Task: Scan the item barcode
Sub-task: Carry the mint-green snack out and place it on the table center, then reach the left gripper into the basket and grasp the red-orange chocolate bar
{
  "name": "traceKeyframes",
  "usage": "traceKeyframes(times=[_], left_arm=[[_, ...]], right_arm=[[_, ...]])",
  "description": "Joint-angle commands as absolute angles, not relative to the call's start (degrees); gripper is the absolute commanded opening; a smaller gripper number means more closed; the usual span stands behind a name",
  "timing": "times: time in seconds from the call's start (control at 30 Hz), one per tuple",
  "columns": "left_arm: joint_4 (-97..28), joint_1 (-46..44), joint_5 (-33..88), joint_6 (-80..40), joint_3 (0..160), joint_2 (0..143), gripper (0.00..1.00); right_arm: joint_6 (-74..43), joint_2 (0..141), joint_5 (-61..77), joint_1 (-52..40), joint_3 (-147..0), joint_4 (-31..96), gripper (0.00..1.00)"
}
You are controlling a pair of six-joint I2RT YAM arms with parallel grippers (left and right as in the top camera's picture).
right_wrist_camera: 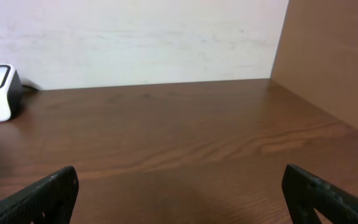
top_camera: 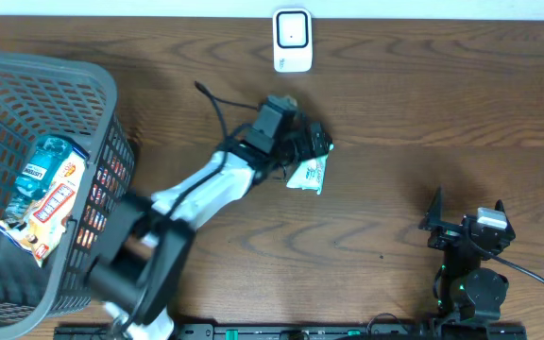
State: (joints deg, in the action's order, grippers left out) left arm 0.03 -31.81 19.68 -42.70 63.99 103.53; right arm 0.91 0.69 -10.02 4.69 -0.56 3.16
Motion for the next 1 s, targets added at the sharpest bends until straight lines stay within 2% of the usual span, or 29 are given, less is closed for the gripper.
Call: traceKeyframes(times=[0.0, 0.2, 0.4, 0.5, 0.63, 0.73, 0.83, 0.97], left_arm=[[0.19, -29.54, 20.53, -36.21, 64.2, 92.75, 0.99], [0.05, -22.44, 20.47, -27.99, 64.36, 73.63, 0.99], [-0.27, -11.07, 20.23, -16.99, 64.36, 59.0, 0.99], [-4.21, -3.62, 12.84, -15.14, 64.36, 53.71, 0.99], [-18.57, 5.74, -7.31, -24.25, 64.36, 49.69, 0.99], [-33.71, 11.55, -20.88, -38.89, 64.34, 49.47, 0.99], [-46.96, 16.51, -25.41, -51.92, 64.25, 51.68, 0.99], [-53.87, 20.99, -25.39, -56.75, 63.96, 57.06, 0.99]], right_arm=[[1.83, 0.45, -9.96, 4.84, -0.32, 3.2, 0.99], [1.8, 0.45, -9.96, 4.84, -0.32, 3.2, 0.99], [1.83, 0.45, -9.96, 4.84, -0.32, 3.2, 0.99], [1.83, 0.45, -9.96, 4.84, -0.32, 3.2, 0.99], [1.83, 0.45, -9.96, 4.84, -0.32, 3.2, 0.99], [1.8, 0.45, -9.96, 4.84, -0.32, 3.2, 0.99], [1.8, 0.45, -9.96, 4.84, -0.32, 3.2, 0.99], [1.8, 0.45, -9.96, 4.84, -0.32, 3.2, 0.99]])
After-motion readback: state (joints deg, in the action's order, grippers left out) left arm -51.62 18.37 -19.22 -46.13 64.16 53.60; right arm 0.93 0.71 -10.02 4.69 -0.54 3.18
